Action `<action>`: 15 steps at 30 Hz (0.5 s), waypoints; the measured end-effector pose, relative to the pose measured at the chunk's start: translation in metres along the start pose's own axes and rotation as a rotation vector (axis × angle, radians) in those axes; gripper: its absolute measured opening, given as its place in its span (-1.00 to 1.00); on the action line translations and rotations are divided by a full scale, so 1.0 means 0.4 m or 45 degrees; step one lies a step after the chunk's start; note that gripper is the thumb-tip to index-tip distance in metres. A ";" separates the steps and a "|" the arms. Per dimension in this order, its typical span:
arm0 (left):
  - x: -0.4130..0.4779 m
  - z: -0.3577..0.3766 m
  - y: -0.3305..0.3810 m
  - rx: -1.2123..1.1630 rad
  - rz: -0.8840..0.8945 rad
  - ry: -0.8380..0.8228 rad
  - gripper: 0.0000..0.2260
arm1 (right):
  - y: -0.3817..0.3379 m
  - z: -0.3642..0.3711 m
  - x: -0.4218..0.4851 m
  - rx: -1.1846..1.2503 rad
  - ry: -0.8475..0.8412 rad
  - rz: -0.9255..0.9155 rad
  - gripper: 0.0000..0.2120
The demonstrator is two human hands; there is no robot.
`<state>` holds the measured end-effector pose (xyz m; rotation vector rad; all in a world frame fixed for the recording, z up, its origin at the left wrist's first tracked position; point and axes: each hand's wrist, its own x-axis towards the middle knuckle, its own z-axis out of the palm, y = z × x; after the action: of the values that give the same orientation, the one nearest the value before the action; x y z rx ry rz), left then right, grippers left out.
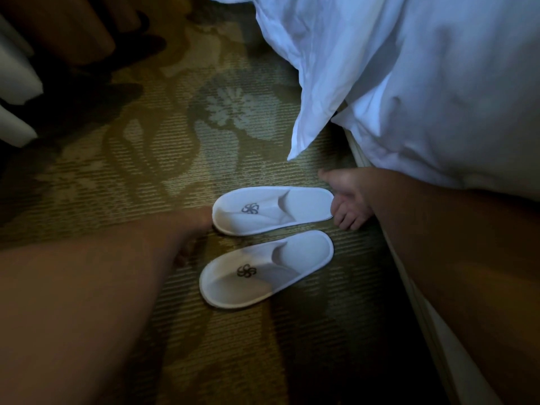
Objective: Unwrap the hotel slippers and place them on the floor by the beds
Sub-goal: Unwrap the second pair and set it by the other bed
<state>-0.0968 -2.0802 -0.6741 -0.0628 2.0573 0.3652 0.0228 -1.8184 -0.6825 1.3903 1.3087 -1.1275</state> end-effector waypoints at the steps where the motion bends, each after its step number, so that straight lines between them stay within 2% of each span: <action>1: 0.003 -0.001 -0.021 0.010 -0.115 -0.046 -0.28 | 0.003 0.003 0.002 0.001 0.003 -0.004 0.05; 3: 0.026 0.004 -0.059 -0.051 -0.200 -0.103 -0.22 | 0.015 0.016 0.001 0.008 0.003 -0.017 0.07; 5: 0.063 0.018 -0.089 -0.190 -0.222 -0.080 -0.34 | 0.027 0.030 0.001 0.015 0.001 -0.012 0.05; 7: 0.117 0.032 -0.118 -0.206 -0.231 -0.049 -0.18 | 0.038 0.042 0.000 0.015 0.004 0.003 0.04; 9: 0.149 0.058 -0.121 -0.181 -0.239 -0.059 -0.12 | 0.047 0.056 0.002 0.029 -0.004 0.005 0.05; 15: 0.058 0.071 -0.068 -0.131 -0.244 -0.054 -0.21 | 0.057 0.075 -0.002 0.044 -0.018 0.023 0.11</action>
<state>-0.0788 -2.0954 -0.7133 -0.3097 1.9700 0.3496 0.0444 -1.8491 -0.6867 1.4146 1.2693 -1.1508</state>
